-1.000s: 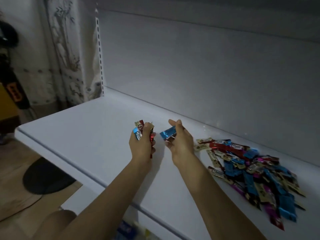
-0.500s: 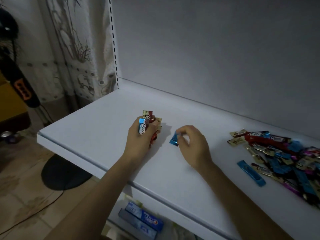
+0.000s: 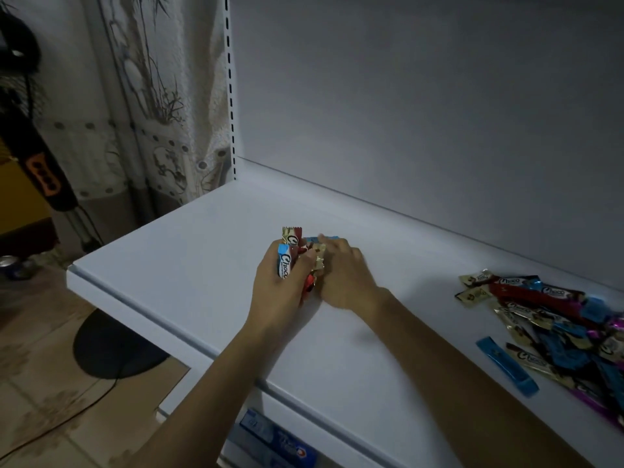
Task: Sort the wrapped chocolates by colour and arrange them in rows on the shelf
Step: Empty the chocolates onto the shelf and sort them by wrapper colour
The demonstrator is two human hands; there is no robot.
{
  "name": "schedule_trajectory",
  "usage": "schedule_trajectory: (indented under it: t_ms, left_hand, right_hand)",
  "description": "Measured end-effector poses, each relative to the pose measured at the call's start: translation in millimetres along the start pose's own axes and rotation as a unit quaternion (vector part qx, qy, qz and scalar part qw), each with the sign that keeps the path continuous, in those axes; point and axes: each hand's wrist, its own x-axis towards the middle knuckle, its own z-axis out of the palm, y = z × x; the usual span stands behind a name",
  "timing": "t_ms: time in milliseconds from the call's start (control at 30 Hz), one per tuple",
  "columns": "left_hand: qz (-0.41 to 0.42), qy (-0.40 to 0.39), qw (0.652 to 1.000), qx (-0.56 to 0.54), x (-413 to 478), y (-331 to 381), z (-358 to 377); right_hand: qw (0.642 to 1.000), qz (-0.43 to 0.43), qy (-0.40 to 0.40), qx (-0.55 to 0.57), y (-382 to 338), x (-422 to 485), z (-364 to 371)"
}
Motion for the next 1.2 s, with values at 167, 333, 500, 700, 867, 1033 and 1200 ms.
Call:
schedule_trajectory:
  t_ms: [167, 333, 500, 700, 867, 1033, 1200]
  left_hand:
    - [0.017, 0.01, 1.0, 0.019, 0, 1, 1]
    - [-0.015, 0.021, 1.0, 0.004, 2, 2, 0]
    - [-0.049, 0.028, 0.998, 0.026, 3, -1, -3]
    - [-0.051, -0.001, 0.998, 0.025, 2, 2, -5]
    - [-0.016, -0.016, 0.996, 0.087, 0, -1, -1]
    - [-0.016, -0.03, 0.993, 0.113, 1, -3, -4]
    - [-0.006, -0.046, 0.988, 0.145, 0, -5, -2]
  right_hand:
    - [0.998, 0.019, -0.061, 0.024, -5, 66, -1]
    - [0.947, 0.058, 0.041, 0.312, -2, 62, 2]
    - [0.733, 0.12, 0.08, 0.665, -6, -23, -15]
    - [0.733, 0.08, 0.11, 0.667, -16, -52, -12]
    - [0.703, 0.105, 0.143, 0.688, -12, -55, -10]
    - [0.652, 0.141, 0.187, 0.721, -6, -55, -9]
    - [0.674, 0.159, 0.2, 0.693, 3, -54, -10]
